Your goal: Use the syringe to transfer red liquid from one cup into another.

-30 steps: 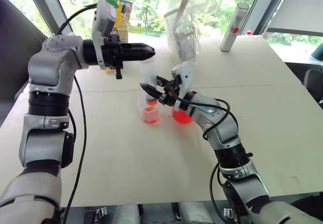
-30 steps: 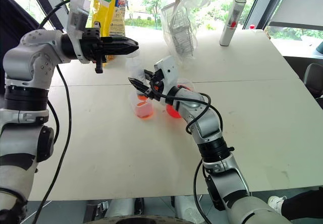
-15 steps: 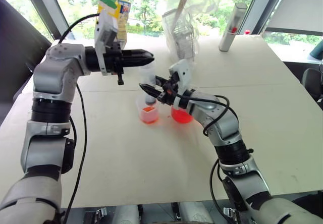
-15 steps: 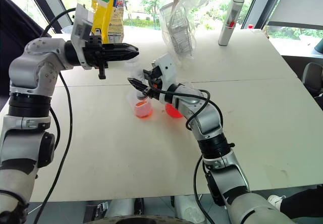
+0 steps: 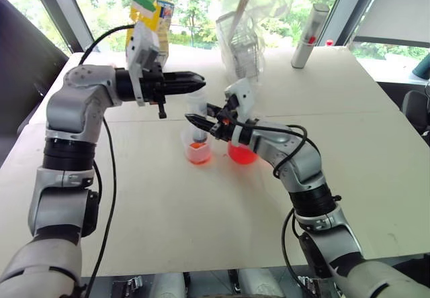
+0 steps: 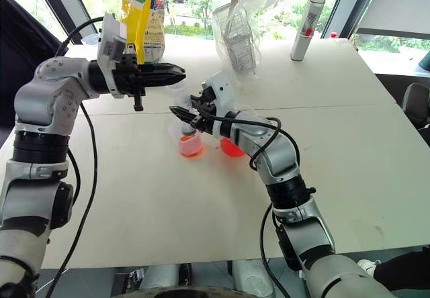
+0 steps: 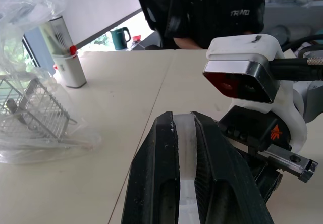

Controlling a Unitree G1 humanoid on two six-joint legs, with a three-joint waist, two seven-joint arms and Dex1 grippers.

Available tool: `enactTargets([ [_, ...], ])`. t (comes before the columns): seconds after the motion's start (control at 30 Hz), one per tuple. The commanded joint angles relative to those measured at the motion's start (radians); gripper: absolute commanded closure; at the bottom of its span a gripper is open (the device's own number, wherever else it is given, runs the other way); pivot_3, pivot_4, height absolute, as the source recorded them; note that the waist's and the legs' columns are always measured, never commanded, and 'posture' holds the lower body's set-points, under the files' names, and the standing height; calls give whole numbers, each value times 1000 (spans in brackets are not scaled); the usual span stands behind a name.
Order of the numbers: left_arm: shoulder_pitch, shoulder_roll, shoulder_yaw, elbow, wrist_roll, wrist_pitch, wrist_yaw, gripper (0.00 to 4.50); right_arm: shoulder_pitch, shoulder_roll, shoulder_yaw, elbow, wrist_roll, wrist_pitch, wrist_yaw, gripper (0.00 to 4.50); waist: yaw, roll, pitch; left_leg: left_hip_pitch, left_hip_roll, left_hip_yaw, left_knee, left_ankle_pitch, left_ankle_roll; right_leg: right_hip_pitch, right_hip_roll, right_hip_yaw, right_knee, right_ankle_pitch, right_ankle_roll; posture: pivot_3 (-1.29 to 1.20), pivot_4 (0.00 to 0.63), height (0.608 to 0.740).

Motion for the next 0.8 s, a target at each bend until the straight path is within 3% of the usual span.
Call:
enactTargets([
  [0.03,30,23,-36,26,25,47,-9,4446,-95,18,-118,-148,54,-62,-34,3113,0,0,0,0,0,0,0,0,0,0,0,0,0,0,0,0,150,739],
  [0.23,-6,39,4,31,-7,85,-2,4446,-73,36,-88,-149,59,-53,-36,3113,0,0,0,0,0,0,0,0,0,0,0,0,0,0,0,0,150,739],
  [0.27,-10,44,8,30,-12,94,-4,3588,-69,40,-84,-147,59,-54,-36,3113,-1,0,0,0,0,0,0,0,0,0,0,0,0,0,0,0,150,739],
  [0.5,-11,57,50,-20,-57,147,27,309,-51,58,-74,-125,50,-54,-29,3113,0,0,0,0,0,0,0,0,0,0,0,0,0,0,0,0,150,739],
  [0.8,61,139,83,-63,-62,163,39,309,-40,62,-78,-123,56,-44,-26,3113,-1,0,0,1,0,-2,-1,0,0,0,0,0,0,0,0,0,150,739],
])
